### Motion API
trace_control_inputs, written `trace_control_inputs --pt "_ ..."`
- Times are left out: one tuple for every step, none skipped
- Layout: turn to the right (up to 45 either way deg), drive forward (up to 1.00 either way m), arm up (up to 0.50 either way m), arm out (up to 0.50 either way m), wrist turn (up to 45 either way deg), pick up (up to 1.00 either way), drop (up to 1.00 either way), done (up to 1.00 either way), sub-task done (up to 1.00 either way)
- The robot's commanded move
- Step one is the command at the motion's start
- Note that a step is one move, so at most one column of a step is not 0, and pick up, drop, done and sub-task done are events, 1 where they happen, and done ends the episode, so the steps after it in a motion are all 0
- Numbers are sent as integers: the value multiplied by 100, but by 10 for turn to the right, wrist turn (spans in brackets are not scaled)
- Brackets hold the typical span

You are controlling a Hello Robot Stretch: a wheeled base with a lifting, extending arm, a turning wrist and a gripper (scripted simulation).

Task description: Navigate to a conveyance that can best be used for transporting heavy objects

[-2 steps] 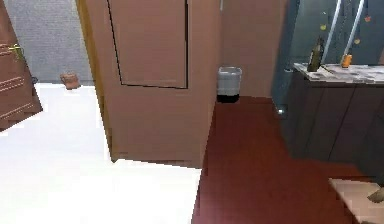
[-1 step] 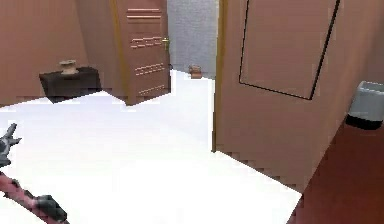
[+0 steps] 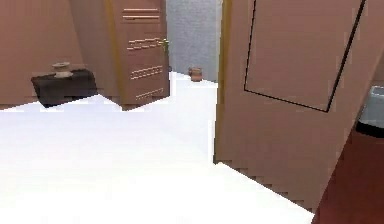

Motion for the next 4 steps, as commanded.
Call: trace_control_inputs --pt "90 0 0 0 0 0 0 0 0" --pt "0 85 0 0 0 0 0 0 0" --pt "-450 0 0 0 0 0 0 0 0" --pt "-300 0 0 0 0 0 0 0 0"
